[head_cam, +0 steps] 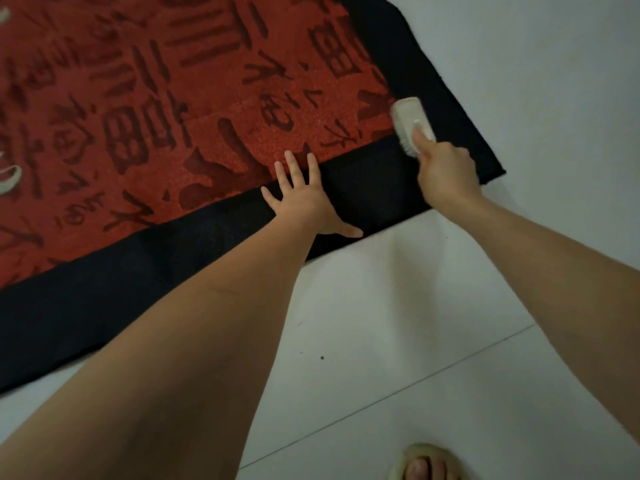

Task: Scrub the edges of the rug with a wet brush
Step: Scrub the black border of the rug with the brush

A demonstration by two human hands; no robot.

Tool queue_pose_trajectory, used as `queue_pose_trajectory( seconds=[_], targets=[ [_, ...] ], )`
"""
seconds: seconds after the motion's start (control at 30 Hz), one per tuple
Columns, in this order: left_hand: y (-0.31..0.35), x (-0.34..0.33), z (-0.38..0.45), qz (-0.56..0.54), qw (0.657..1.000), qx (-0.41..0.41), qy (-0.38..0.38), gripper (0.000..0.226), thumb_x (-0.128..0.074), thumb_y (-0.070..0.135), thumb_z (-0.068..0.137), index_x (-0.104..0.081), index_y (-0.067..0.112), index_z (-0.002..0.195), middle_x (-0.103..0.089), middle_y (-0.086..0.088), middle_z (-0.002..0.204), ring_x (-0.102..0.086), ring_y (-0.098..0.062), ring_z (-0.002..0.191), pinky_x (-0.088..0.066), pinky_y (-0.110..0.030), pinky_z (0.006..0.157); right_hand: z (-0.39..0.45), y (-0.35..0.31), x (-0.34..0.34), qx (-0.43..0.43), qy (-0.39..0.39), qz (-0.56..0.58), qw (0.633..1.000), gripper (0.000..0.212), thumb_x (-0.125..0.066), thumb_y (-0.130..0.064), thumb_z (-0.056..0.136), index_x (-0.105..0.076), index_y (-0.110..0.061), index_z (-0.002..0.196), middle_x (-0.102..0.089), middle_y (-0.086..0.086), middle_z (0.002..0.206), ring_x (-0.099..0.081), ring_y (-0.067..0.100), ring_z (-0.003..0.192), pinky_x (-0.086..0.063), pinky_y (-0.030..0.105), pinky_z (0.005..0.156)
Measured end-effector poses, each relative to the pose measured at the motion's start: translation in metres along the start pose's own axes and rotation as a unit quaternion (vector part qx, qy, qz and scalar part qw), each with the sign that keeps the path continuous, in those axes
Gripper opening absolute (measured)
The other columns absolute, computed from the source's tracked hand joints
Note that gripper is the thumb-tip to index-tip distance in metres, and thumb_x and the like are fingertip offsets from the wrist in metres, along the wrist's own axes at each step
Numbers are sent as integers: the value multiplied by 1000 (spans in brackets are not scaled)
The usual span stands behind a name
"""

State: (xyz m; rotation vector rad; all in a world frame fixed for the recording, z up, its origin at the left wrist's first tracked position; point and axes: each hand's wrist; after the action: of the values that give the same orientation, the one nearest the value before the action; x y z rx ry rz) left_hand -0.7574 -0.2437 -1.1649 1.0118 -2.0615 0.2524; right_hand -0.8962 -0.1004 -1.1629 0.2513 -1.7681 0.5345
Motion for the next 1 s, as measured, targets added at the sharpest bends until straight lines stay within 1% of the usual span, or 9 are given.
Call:
queue_pose_trajectory(
  seconds=[0.07,0.2,0.4,0.57,0.63,0.73,0.8,0.93,1.0],
  targets=[
    [0,-1,2,-5,1000,-4,5,154,-81,71,54,29,21,150,39,-11,153,30,-32,144,6,-61,116,-20,-23,-10,10,8,26,1000,56,-36,-8,96,-37,-32,147,-60,29,114,-55,47,104,-44,46,84],
    [-7,-8,5,-19,999,-25,30,146,-80,66,61,24,18,152,38,-9,155,30,-30,144,8,-60,116,-67,-54,-38,180,-83,59,978,55,-38,-12,100,-31,-37,149,-64,18,98,-61,43,94,-47,45,79],
    [-14,-10,1,-12,997,-62,44,150,-78,72,58,24,15,152,36,-11,155,29,-31,144,9,-60,115,-32,-12,-7,-15,5,15,1000,57,-38,-5,97,-35,-27,149,-58,29,118,-54,47,107,-42,47,88],
    [-40,6,-1,15,992,-126,23,140,-85,50,66,15,5,153,25,-13,160,18,-30,148,-2,-54,120,-89,-59,-46,174,-86,76,978,56,-34,-12,100,-28,-39,149,-64,27,109,-60,43,97,-46,42,81],
    [-46,7,-5,31,990,-136,24,137,-85,46,67,11,2,154,20,-13,161,12,-29,150,-9,-49,122,-69,-28,-31,142,-54,-2,988,57,-34,-12,100,-28,-39,149,-64,27,108,-60,44,97,-46,45,78],
    [-43,6,-7,32,992,-119,32,137,-87,45,66,9,3,154,19,-13,161,10,-30,150,-13,-49,122,-50,0,-8,-20,-14,17,1000,55,-35,-5,97,-36,-27,147,-59,27,114,-56,44,103,-42,43,76],
    [-39,6,-6,35,993,-108,28,138,-88,44,65,10,3,154,20,-12,161,10,-31,150,-14,-50,121,-74,-30,-17,3,-42,74,996,48,-31,-9,100,-38,-23,146,-60,26,112,-57,42,104,-39,42,75],
    [-45,2,-5,24,993,-116,30,135,-86,43,67,10,3,154,19,-13,162,12,-31,150,-12,-49,122,-115,-46,-39,180,-109,70,975,57,-31,-13,100,-25,-40,150,-61,22,108,-59,40,95,-45,41,78],
    [-47,-1,-8,20,991,-124,38,134,-85,44,69,9,3,154,18,-12,162,11,-30,150,-12,-49,122,-86,-11,-25,138,-78,5,987,57,-33,-14,100,-26,-41,150,-62,26,113,-59,44,98,-46,44,80]
  ],
)
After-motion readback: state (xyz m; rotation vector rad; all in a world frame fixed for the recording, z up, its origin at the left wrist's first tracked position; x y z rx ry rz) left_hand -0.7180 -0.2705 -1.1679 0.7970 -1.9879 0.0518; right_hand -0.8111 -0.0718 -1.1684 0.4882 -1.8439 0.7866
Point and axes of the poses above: each hand's wrist, its own z-axis towards the middle knuckle, its own x-axis out of the back of the hand, y = z × x
